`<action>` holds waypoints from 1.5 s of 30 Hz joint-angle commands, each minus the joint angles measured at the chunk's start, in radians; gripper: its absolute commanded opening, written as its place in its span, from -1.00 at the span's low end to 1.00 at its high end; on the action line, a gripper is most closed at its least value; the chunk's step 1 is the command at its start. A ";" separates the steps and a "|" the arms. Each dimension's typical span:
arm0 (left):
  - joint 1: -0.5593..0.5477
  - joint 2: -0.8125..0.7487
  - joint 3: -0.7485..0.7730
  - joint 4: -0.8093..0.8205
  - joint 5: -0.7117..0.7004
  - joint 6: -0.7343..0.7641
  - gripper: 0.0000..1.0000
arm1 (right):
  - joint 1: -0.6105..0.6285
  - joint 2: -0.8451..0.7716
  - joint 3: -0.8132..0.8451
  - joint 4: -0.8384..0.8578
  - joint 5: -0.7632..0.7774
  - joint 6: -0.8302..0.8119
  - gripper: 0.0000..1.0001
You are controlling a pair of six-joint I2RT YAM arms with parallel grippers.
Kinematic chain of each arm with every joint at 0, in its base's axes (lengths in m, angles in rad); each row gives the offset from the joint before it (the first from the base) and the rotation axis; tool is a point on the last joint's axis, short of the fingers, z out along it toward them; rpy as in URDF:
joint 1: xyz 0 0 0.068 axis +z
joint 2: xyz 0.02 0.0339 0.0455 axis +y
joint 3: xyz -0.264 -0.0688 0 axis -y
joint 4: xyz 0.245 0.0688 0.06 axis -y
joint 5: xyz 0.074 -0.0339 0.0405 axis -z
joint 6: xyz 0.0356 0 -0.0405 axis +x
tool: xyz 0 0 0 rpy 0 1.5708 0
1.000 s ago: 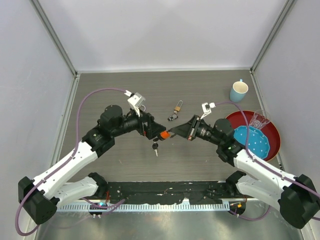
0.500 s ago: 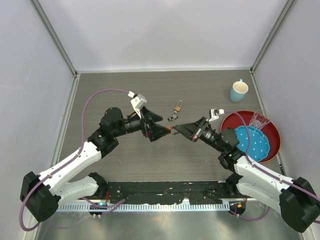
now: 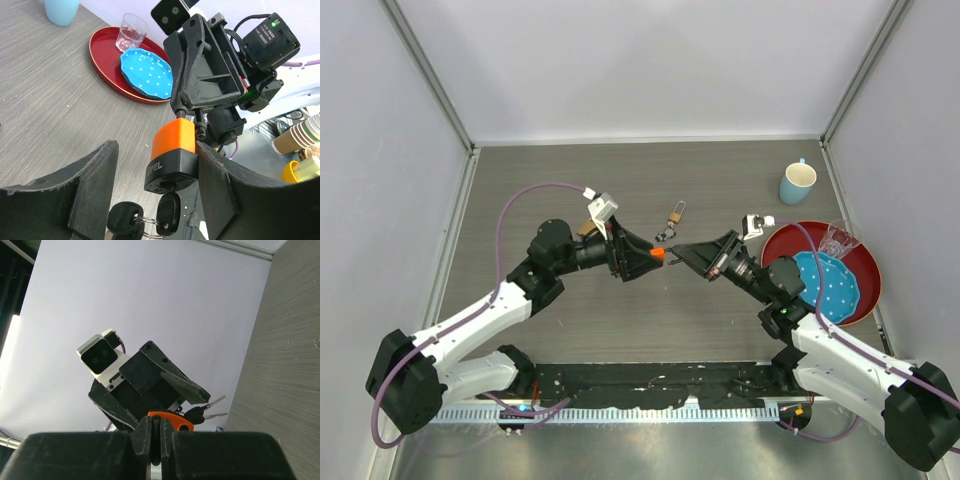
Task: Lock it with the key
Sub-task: Pick up the lock from the center of the board, then lock the lock.
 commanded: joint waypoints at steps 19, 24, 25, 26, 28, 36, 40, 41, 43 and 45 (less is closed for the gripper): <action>0.001 0.037 0.012 0.139 -0.007 -0.068 -1.00 | -0.002 -0.038 0.101 -0.062 0.008 -0.045 -0.83; 0.003 0.034 0.064 0.009 -0.063 -0.043 -1.00 | -0.001 -0.108 0.200 -0.370 0.071 -0.301 0.29; 0.003 0.037 0.073 -0.035 -0.072 -0.039 -1.00 | -0.001 -0.119 0.219 -0.485 0.089 -0.338 0.42; 0.004 0.045 0.094 -0.057 -0.076 -0.034 -1.00 | -0.001 -0.141 0.254 -0.533 0.118 -0.411 0.52; 0.007 0.054 0.113 -0.115 -0.073 -0.022 -1.00 | -0.001 -0.156 0.293 -0.669 0.158 -0.478 0.75; 0.072 0.093 0.190 -0.255 0.014 -0.013 -1.00 | -0.005 -0.129 0.439 -0.938 0.234 -0.732 0.86; 0.130 0.070 0.196 -0.281 0.118 -0.043 -1.00 | -0.012 -0.066 0.465 -0.967 0.142 -0.797 0.84; 0.159 0.063 0.196 -0.289 0.159 -0.049 -1.00 | -0.013 -0.052 0.477 -0.968 0.117 -0.812 0.81; 0.185 0.041 0.194 -0.298 0.210 -0.069 -1.00 | -0.013 -0.029 0.486 -0.960 0.068 -0.858 0.78; 0.223 0.021 0.185 -0.300 0.265 -0.085 -1.00 | -0.013 0.003 0.495 -0.937 -0.018 -0.880 0.70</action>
